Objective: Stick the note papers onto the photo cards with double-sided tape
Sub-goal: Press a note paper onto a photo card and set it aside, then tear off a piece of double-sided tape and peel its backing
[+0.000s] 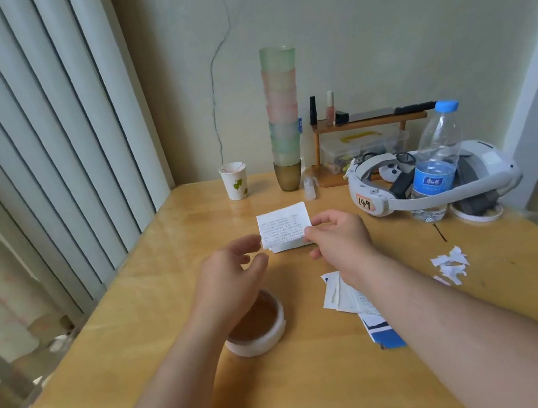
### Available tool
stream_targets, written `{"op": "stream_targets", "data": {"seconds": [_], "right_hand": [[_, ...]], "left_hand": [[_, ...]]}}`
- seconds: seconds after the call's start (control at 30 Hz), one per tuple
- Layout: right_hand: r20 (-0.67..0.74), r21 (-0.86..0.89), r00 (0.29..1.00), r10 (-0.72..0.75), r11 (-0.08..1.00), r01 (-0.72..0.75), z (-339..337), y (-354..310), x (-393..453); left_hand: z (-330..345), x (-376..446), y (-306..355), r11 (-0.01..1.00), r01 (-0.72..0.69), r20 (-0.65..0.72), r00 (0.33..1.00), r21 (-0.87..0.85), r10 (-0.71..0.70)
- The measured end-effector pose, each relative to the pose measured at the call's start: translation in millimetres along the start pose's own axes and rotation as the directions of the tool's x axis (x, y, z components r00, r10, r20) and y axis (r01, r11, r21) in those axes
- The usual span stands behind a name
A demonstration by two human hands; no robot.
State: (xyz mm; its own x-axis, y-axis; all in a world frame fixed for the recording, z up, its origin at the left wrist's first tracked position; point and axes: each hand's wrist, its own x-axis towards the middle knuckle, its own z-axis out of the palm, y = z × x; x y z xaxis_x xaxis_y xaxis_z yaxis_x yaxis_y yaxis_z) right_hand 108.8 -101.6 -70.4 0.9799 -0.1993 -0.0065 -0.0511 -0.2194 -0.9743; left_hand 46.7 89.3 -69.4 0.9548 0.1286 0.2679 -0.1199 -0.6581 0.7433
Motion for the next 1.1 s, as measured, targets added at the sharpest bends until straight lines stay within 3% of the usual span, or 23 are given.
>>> {"op": "stream_targets", "data": {"seconds": [0.17, 0.37, 0.47, 0.7, 0.83, 0.97, 1.1], "right_hand": [[-0.017, -0.411, 0.998, -0.06, 0.91, 0.048, -3.5, 6.5, 27.6], [0.017, -0.597, 0.99, -0.139, 0.793, 0.121, -5.3, 13.6, 33.2], [0.034, -0.615, 0.979, -0.201, 0.768, 0.179, -10.0, 16.4, 22.8], [0.139, -0.473, 0.946, -0.293, 0.819, 0.324, -53.9, 12.0, -37.0], [0.244, -0.507, 0.924, -0.294, 0.774, 0.38, -87.6, 17.1, -64.3], [0.198, -0.503, 0.906, -0.373, 0.755, 0.421, -107.3, 26.7, -73.4], [0.194, -0.54, 0.89, -0.414, 0.712, 0.449, -115.7, 28.6, -68.8]], "left_hand": [[-3.0, 7.6, -11.6, 0.974, 0.014, 0.105, 0.994, 0.227, -0.038], [3.0, -1.9, -3.1, 0.934, -0.104, 0.07, 0.994, 0.341, 0.086], [3.9, -8.0, 5.8, 0.926, -0.173, 0.047, 0.985, 0.335, 0.167], [16.3, -23.8, 11.6, 0.908, -0.328, 0.071, 0.945, 0.26, 0.32], [27.0, -34.7, 22.3, 0.86, -0.458, 0.145, 0.889, 0.225, 0.435], [40.8, -45.5, 29.6, 0.75, -0.596, 0.285, 0.8, 0.287, 0.528], [32.3, -44.9, 27.5, 0.723, -0.597, 0.323, 0.8, 0.347, 0.505]]}}
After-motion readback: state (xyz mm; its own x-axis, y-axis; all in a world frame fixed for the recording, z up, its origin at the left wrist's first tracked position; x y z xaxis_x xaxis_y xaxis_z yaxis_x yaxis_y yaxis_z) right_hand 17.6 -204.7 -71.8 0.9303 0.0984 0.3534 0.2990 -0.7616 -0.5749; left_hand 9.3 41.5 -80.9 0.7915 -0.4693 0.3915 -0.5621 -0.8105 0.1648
